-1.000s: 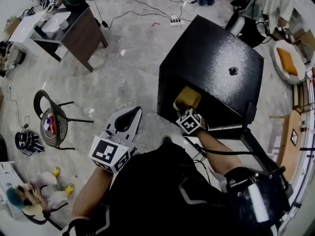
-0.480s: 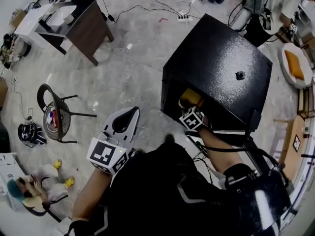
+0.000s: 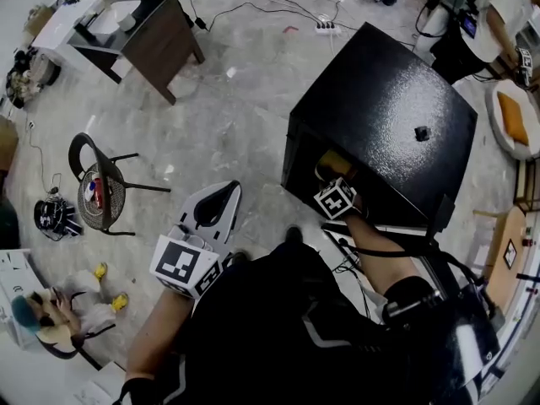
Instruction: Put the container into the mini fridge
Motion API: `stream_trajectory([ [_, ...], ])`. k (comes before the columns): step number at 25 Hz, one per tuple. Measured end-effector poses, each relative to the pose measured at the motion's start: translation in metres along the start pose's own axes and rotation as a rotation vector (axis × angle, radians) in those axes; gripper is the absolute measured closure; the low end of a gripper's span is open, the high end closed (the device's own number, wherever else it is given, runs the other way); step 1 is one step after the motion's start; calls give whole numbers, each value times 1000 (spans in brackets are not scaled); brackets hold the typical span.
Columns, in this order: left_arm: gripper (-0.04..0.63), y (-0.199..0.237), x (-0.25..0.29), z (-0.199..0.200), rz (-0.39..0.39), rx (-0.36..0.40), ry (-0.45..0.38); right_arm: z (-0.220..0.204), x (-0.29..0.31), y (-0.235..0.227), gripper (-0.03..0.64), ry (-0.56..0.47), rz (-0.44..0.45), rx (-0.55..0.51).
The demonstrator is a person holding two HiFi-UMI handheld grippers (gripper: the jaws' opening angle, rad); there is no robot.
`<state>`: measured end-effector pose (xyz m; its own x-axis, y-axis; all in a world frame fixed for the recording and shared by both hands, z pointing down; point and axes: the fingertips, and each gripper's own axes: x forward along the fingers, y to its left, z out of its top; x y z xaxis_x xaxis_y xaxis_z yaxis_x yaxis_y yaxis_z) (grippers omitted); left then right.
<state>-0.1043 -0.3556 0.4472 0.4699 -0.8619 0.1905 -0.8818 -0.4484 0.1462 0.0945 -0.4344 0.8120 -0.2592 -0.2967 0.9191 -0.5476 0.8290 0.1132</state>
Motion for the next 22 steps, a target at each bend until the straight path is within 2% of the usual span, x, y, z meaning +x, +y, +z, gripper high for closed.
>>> stream_trajectory([
  [8,586,9,-13,1,38,12,-1,2,5,-5,592,27,-56,-39],
  [15,586,11,-19,1,19,8,2,4,4,-13,589,34,-76,-33],
  [18,586,12,-23,-1,12,15,11,5,4,-9,494,38,-61,-18],
  [22,586,20,-27,3,22,3,-3,11,-4,-5,492,10,-72,4],
])
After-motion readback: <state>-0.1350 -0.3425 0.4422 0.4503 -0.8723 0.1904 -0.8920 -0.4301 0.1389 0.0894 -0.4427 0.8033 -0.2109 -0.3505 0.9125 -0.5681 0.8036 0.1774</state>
